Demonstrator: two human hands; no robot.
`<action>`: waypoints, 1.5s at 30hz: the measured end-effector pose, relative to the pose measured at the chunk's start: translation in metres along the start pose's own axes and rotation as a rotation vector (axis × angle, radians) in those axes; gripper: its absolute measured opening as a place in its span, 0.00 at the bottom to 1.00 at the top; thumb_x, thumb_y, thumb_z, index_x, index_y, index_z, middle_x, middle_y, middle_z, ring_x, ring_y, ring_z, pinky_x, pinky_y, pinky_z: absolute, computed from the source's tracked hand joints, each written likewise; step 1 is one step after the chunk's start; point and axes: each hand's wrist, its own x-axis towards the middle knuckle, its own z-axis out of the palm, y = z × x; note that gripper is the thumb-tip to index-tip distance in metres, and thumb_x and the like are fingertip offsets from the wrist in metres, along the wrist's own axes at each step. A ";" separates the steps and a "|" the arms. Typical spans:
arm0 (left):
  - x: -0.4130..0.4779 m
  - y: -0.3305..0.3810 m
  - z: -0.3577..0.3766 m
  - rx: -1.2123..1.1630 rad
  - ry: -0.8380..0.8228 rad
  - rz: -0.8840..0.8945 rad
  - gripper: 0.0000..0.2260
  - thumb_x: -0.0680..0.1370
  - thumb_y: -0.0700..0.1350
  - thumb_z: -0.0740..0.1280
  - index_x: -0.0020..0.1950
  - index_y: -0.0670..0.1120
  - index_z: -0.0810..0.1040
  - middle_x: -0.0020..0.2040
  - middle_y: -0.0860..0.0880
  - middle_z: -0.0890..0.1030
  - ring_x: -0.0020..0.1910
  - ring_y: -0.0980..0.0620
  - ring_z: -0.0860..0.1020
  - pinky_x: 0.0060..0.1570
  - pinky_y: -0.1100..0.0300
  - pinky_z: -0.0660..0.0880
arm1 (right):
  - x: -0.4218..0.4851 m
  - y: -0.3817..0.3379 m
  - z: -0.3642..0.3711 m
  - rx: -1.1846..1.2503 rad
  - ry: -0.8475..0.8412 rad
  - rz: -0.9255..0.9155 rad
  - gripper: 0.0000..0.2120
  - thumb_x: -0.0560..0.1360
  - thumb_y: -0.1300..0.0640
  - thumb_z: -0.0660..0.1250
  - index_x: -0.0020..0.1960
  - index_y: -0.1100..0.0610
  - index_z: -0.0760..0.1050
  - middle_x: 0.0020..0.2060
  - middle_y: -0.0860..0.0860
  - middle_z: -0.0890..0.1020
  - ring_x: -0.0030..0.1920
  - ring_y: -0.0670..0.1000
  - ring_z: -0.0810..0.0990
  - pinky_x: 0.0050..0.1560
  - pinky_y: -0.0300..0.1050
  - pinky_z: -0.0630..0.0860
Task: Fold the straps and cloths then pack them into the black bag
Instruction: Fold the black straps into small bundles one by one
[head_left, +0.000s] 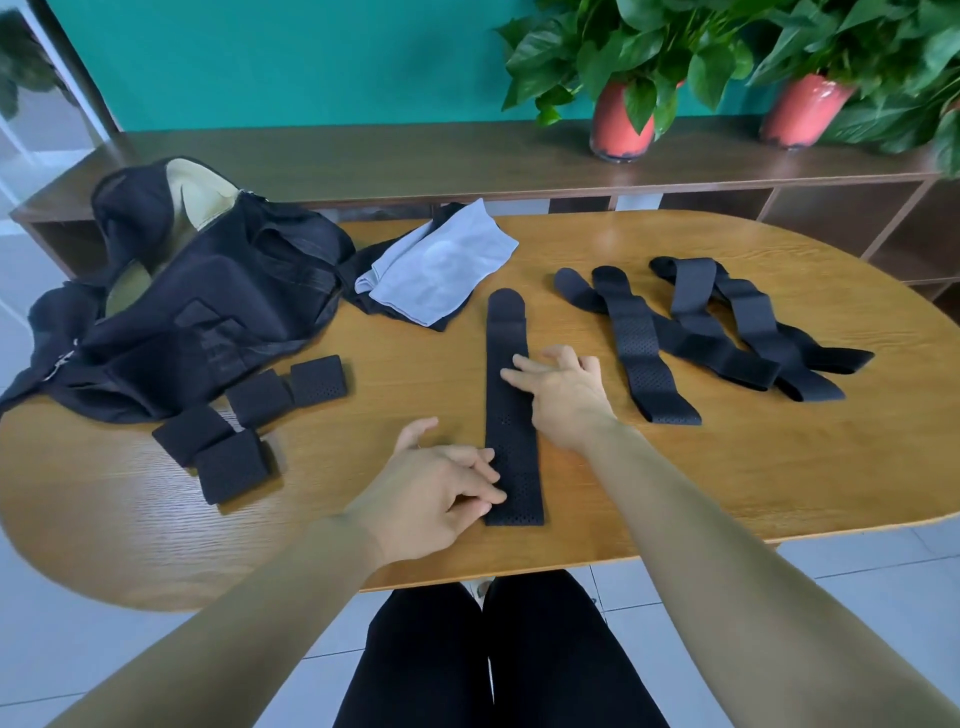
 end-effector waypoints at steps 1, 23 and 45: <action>0.000 -0.001 0.000 -0.001 0.001 0.005 0.09 0.77 0.48 0.68 0.54 0.60 0.82 0.57 0.62 0.79 0.65 0.70 0.67 0.73 0.53 0.40 | 0.004 0.001 -0.001 -0.014 -0.004 0.006 0.29 0.77 0.61 0.56 0.74 0.40 0.58 0.75 0.41 0.58 0.73 0.52 0.53 0.67 0.49 0.54; -0.006 0.027 -0.006 -0.087 0.010 -0.214 0.29 0.72 0.38 0.66 0.70 0.59 0.68 0.63 0.66 0.73 0.67 0.68 0.63 0.73 0.57 0.44 | -0.103 -0.004 -0.018 0.642 0.188 -0.026 0.30 0.72 0.72 0.57 0.67 0.45 0.73 0.54 0.40 0.68 0.54 0.34 0.56 0.65 0.40 0.56; 0.022 0.045 0.012 0.030 0.263 -0.648 0.19 0.79 0.55 0.63 0.31 0.49 0.64 0.29 0.52 0.71 0.34 0.51 0.73 0.44 0.56 0.58 | -0.094 -0.039 0.018 0.760 0.397 0.371 0.07 0.75 0.56 0.68 0.51 0.52 0.82 0.34 0.37 0.74 0.55 0.47 0.72 0.52 0.45 0.73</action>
